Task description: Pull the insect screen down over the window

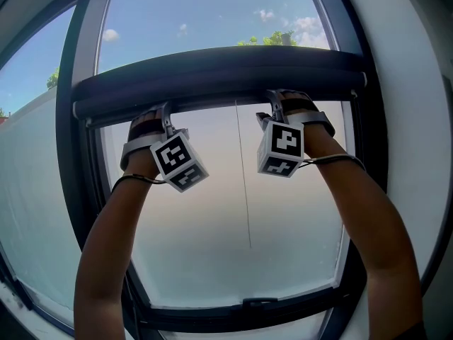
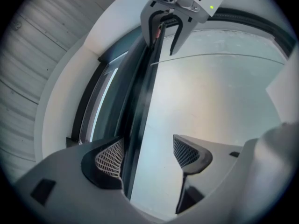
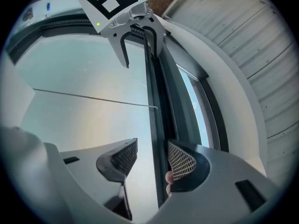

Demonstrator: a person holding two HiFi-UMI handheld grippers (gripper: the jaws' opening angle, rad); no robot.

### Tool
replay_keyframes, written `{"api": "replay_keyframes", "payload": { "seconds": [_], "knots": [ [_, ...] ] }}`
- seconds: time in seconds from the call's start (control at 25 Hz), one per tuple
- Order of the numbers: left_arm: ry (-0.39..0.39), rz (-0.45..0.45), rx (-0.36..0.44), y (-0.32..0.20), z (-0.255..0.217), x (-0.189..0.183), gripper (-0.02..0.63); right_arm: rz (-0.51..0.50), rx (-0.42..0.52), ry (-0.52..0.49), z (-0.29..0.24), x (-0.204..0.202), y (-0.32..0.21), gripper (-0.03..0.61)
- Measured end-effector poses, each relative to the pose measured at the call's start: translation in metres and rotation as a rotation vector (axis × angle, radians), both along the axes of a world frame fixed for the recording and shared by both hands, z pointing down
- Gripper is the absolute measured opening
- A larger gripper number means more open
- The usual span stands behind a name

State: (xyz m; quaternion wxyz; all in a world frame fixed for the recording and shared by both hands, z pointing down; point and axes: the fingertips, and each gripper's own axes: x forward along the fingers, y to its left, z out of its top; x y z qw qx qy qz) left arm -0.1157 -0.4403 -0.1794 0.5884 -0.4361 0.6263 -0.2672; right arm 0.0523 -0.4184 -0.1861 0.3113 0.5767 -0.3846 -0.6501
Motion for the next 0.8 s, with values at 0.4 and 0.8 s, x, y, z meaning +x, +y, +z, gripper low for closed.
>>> {"api": "replay_keyframes", "payload": {
  "seconds": [0.4,0.8],
  "knots": [
    [-0.082,-0.127,-0.096,-0.016,-0.001,-0.004,0.311,0.124,-0.065,0.052,-0.003,0.007,-0.018,0.183],
    [-0.111,-0.131,-0.143,-0.015,0.006,-0.006,0.311,0.161,-0.152,0.052,0.004,0.006,-0.017,0.183]
  ]
}}
